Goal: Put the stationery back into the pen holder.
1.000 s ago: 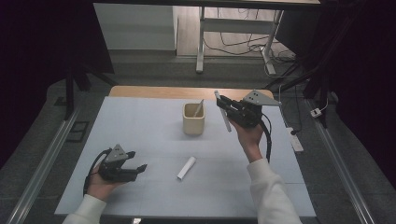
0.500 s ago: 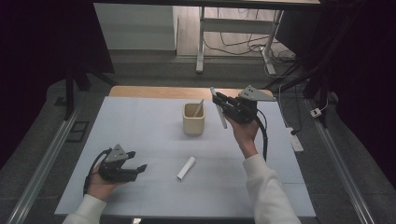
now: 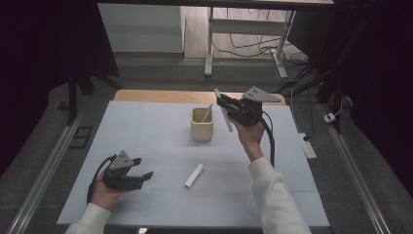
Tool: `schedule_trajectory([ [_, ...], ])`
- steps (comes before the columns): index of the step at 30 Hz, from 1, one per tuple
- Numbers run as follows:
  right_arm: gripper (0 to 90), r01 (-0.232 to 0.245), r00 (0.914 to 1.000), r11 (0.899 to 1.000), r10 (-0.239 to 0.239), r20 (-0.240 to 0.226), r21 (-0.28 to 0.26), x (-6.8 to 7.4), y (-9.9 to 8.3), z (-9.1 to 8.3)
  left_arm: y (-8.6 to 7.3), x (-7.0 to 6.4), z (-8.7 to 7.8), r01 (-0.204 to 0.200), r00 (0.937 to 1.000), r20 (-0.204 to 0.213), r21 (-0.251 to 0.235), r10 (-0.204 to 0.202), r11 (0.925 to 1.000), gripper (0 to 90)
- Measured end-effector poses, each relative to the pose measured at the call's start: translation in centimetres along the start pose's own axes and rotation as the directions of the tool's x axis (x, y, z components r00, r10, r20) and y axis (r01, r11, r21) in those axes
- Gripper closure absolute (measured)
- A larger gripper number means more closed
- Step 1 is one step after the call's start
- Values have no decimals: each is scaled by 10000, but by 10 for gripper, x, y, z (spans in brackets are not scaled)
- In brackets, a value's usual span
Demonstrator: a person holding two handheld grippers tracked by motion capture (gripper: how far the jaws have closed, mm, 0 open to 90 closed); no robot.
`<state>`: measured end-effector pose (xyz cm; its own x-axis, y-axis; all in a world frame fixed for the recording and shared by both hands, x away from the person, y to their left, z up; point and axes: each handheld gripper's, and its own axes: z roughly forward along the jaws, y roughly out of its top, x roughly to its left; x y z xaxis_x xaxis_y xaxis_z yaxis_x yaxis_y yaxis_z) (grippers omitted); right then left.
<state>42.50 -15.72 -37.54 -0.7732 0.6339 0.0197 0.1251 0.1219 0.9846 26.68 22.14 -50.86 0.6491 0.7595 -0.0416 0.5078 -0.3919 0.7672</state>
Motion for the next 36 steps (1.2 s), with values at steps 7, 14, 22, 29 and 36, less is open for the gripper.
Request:
schedule_trajectory([
  [7,779,-47,10000,10000,47,-72,-7,-1,0,9,0,0,0,-11,10000,9,-4,11,10000,299],
  [14,779,-150,9999,9999,150,-44,6,-2,-2,18,0,-1,0,-7,10000,9,-7,7,10000,299],
  [22,779,-264,9996,9996,264,-22,-48,-2,1,29,1,0,0,-8,10000,29,-13,8,10000,299],
  [29,779,21,10000,9999,-20,-31,111,3,4,41,0,0,0,-11,10000,39,-28,11,10000,299],
  [36,779,104,9999,9998,-103,-41,190,3,5,51,0,1,0,-10,10000,67,-30,10,10000,299],
])
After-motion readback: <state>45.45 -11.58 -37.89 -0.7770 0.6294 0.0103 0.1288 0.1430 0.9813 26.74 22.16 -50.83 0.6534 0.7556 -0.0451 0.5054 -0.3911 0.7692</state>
